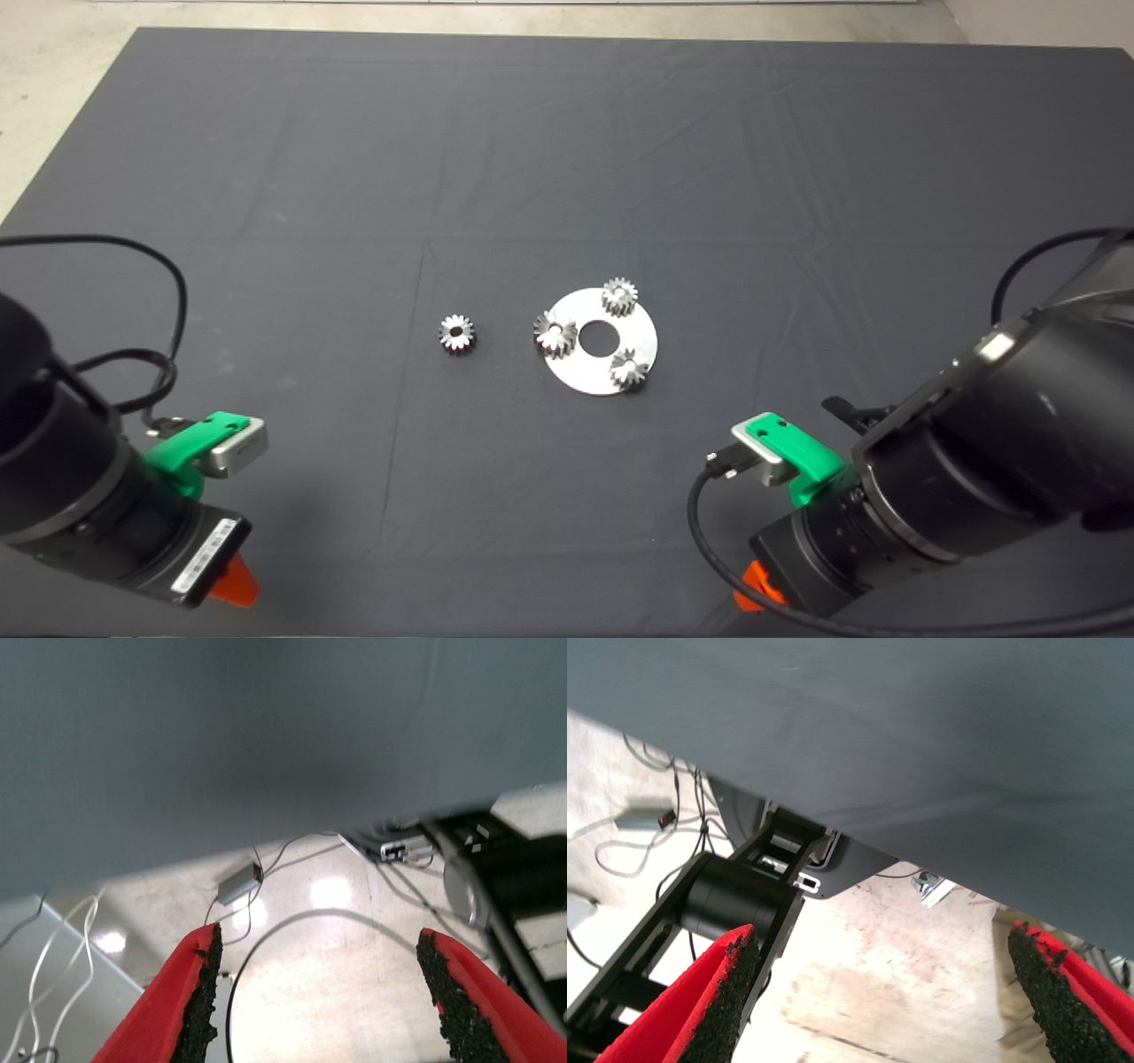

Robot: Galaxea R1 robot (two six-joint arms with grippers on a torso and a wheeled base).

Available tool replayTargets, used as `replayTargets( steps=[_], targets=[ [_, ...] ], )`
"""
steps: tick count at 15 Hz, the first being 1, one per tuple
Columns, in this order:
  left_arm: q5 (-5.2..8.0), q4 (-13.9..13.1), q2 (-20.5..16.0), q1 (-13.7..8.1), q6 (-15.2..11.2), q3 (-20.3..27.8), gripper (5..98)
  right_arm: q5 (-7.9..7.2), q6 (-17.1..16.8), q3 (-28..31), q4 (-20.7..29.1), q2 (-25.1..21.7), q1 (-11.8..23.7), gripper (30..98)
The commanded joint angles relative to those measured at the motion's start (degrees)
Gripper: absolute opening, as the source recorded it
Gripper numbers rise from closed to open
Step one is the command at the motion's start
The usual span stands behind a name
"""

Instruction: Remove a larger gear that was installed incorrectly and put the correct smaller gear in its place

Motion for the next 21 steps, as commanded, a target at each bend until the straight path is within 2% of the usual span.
replayTargets(
  steps=[1,2,4,5,7,10,12,14,17,18,20,21],
  targets=[
    [4.81,0.3,11.6,-0.7,0.2,-11.9,54.6,-5.34,-5.7,3.5,0.8,-16.3,-2.0,74.4],
    [4.81,0.8,15.9,-0.7,0.3,-16.5,54.6,-5.34,-8.4,3.5,0.8,-20.2,-2.1,74.4],
    [4.72,4.6,24.2,-0.8,0.8,-24.3,54.6,-5.25,-19.0,3.3,0.7,-34.3,-2.1,74.4],
    [4.55,4.9,26.9,-1.1,1.7,-26.4,54.6,-5.25,-23.2,2.9,0.7,-39.5,-2.0,74.4],
    [4.45,4.9,32.7,-2.5,3.4,-32.4,54.6,-5.25,-28.4,2.0,0.7,-45.3,-2.0,74.4],
    [4.45,4.8,38.3,-7.7,7.1,-41.9,54.6,-5.25,-30.0,2.0,0.7,-47.3,-2.1,74.4],
    [4.54,4.8,39.0,-10.1,8.3,-43.6,54.6,-5.25,-30.0,1.5,0.3,-46.5,-2.1,74.4],
    [4.63,4.8,39.7,-10.3,8.3,-43.1,54.6,-5.25,-30.0,-0.3,0.3,-45.6,-2.1,74.4],
    [4.2,4.8,44.3,-10.3,7.7,-43.9,59.0,-5.26,-30.0,-0.1,0.4,-45.7,-2.2,74.4],
    [3.7,4.8,46.2,-10.2,7.4,-44.0,59.1,-5.25,-30.0,0.2,0.5,-45.8,-2.2,74.4],
    [-0.79,4.8,48.9,-10.1,6.4,-45.8,64.4,-5.25,-30.0,1.0,0.6,-45.7,-2.2,74.4],
    [-2.1,4.8,50.4,-10.1,6.1,-45.8,65.4,-5.25,-29.9,1.1,0.7,-45.6,-2.2,74.4]
  ],
)
